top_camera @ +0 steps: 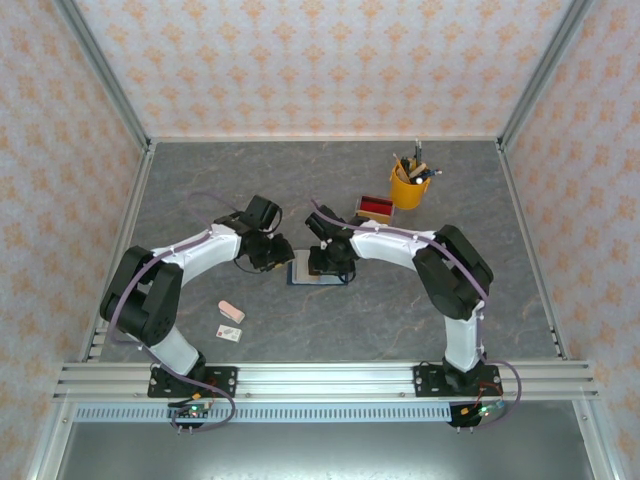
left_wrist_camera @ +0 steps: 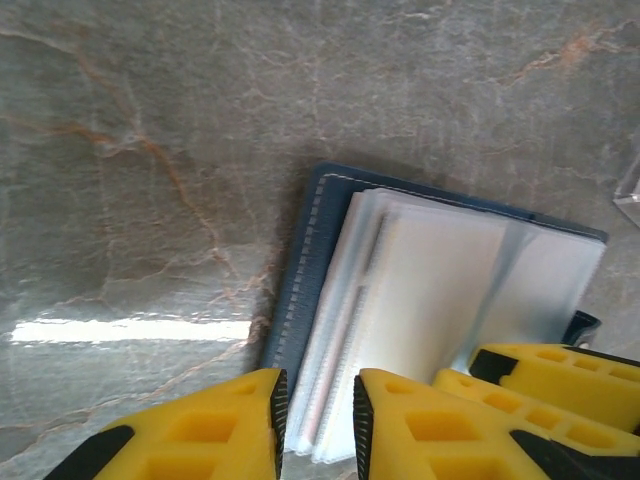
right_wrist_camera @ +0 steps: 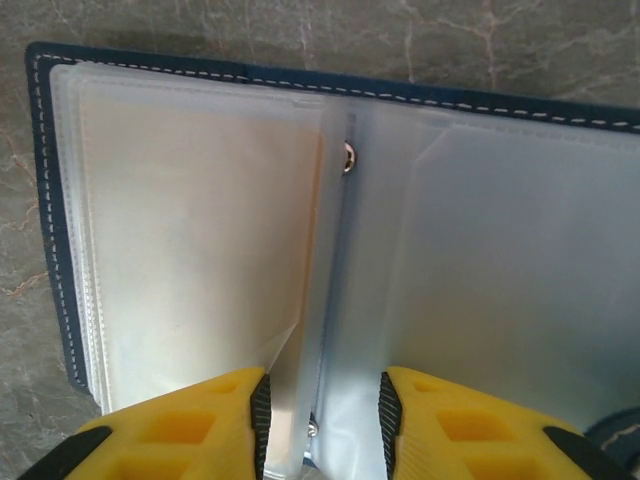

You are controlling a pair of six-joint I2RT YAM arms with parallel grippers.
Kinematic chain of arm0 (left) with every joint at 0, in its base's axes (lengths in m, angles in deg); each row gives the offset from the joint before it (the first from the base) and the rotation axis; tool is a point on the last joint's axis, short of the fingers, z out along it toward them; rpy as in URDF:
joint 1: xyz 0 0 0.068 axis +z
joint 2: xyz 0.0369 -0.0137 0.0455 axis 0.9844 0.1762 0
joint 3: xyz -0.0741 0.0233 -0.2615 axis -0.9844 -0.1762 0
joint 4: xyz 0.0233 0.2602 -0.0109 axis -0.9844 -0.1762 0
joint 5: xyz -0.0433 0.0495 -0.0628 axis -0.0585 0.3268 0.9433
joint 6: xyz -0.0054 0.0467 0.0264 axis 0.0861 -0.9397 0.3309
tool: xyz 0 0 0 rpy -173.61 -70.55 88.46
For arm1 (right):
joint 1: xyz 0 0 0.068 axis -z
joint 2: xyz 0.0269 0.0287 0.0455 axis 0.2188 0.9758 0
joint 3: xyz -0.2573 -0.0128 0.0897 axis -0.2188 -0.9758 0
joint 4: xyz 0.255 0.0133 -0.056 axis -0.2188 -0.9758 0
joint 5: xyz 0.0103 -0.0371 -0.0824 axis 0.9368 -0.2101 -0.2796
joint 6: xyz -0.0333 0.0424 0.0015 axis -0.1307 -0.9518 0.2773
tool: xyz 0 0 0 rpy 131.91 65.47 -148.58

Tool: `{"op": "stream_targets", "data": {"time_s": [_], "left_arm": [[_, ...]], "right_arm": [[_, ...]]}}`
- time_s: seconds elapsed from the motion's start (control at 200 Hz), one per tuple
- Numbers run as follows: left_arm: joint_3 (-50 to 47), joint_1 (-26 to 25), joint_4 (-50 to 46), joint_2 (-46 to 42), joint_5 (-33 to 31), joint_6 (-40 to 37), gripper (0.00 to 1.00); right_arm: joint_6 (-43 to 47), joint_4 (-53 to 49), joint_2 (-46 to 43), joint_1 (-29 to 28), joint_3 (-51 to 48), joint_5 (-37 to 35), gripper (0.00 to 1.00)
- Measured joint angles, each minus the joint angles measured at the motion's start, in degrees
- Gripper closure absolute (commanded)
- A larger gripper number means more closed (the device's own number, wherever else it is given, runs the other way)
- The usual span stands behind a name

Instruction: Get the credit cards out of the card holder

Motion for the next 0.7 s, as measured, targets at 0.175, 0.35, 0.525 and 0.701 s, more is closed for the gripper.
{"op": "stream_targets", "data": {"time_s": [0.175, 0.35, 0.525, 0.701], "left_arm": [[-0.04, 0.02, 1.79, 0.0, 2.12, 0.48, 0.72], [-0.07, 0.0, 3.02, 0.07, 3.87, 0.66, 0.72], [-0.07, -0.02, 3.65, 0.92, 4.74, 0.63, 0.73], [-0.04, -0.74, 3.69, 3.41, 5.55, 0.63, 0.73]], "right_arm": [[0.15, -0.57, 0.46, 0.0, 0.46, -0.57, 0.67], [0.44, -1.18, 1.27, 0.0, 1.16, -1.03, 0.74], [0.61, -1.27, 1.38, 0.0, 1.2, -1.38, 0.75], [0.61, -1.25, 1.46, 0.0, 1.2, -1.44, 0.76]]}}
